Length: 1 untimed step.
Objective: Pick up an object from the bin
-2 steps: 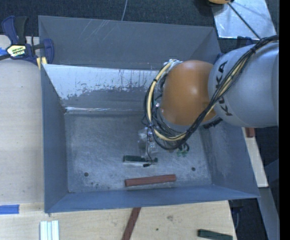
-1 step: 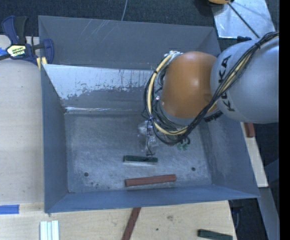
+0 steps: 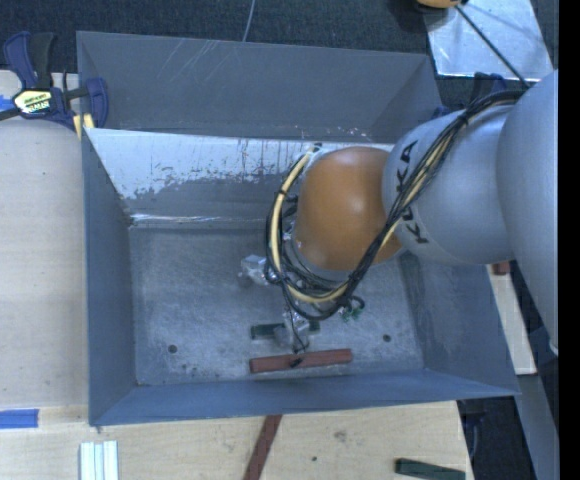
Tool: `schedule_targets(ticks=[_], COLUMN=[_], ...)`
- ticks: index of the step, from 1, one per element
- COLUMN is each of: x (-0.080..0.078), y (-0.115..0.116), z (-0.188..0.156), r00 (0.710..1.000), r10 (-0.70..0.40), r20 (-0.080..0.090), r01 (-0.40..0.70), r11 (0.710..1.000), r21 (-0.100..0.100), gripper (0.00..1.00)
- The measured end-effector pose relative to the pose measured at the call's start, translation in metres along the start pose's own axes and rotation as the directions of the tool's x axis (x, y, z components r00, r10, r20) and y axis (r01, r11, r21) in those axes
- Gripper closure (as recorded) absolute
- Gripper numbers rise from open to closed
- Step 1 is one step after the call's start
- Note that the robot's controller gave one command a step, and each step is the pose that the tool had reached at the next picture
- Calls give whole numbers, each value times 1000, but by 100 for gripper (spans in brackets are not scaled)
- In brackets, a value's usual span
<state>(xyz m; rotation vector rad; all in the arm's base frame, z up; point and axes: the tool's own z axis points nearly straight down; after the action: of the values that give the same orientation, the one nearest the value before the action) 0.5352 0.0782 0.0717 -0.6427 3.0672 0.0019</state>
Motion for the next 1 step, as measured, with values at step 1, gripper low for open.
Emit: schedule_targets(ticks=[1], x=[0], y=[-1], z=[-2], r00=[1000], r10=[4], r20=[-4], r01=[-4], r11=[1000], r21=[1], gripper=[100])
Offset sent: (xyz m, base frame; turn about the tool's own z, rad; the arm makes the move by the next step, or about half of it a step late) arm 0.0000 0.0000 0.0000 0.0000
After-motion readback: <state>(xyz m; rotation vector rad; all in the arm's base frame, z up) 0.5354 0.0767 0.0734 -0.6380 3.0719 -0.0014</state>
